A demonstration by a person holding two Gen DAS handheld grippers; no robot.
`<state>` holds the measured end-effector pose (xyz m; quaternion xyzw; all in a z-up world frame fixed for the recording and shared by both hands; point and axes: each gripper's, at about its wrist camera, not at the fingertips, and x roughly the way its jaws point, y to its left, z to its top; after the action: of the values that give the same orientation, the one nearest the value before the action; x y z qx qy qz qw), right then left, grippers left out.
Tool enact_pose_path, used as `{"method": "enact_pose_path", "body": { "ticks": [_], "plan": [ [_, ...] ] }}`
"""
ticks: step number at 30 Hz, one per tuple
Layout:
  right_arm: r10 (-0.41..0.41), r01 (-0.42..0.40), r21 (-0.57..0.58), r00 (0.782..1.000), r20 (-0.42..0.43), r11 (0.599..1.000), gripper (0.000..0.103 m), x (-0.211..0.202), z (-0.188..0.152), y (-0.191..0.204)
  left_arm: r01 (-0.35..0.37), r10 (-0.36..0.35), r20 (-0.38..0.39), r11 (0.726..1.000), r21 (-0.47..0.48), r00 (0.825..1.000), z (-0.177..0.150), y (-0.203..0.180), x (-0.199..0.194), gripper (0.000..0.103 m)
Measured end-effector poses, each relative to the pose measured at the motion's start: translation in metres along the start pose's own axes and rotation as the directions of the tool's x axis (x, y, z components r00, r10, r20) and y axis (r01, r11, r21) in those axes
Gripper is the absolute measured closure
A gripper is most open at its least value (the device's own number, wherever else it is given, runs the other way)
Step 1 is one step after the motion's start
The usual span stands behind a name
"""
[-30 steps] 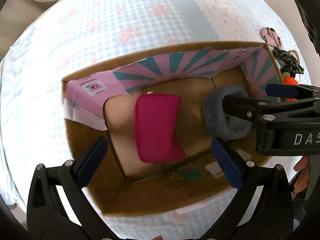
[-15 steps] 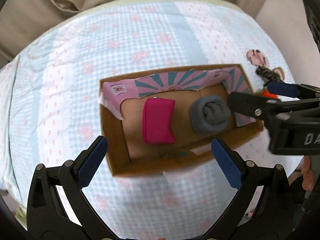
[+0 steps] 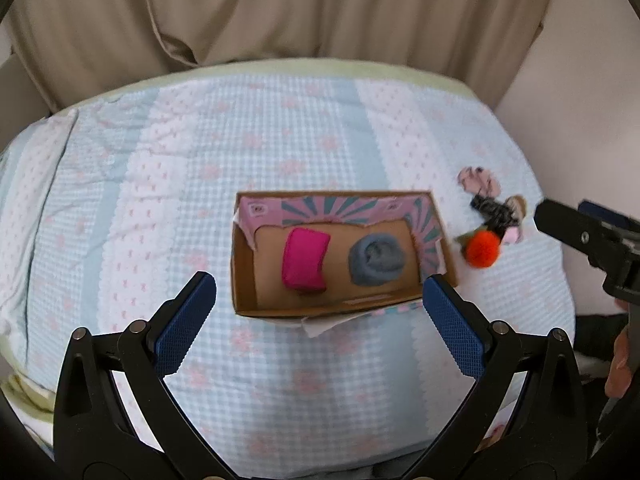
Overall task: Organize soft objects
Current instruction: 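Move both tools back toward the orange pompom and black cloth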
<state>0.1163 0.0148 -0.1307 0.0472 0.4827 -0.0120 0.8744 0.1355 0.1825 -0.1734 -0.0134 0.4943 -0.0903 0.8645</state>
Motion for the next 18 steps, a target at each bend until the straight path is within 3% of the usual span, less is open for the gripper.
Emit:
{"method": "enact_pose_path", "body": {
  "ticks": [11,18],
  "plan": [
    [-0.066,0.058,0.055,0.986,0.150,0.997,0.000,-0.071,-0.014,-0.083,0.002,0.000,0.132,1.000,-0.011,0.991,0.006,-0.065,-0.046,0.000],
    [-0.032,0.029,0.017,0.984,0.173,0.999,0.000,-0.079,-0.011,-0.155,0.008,0.004,0.173,0.998,-0.070,0.985,0.008,-0.134,-0.044,0.000]
  ]
}}
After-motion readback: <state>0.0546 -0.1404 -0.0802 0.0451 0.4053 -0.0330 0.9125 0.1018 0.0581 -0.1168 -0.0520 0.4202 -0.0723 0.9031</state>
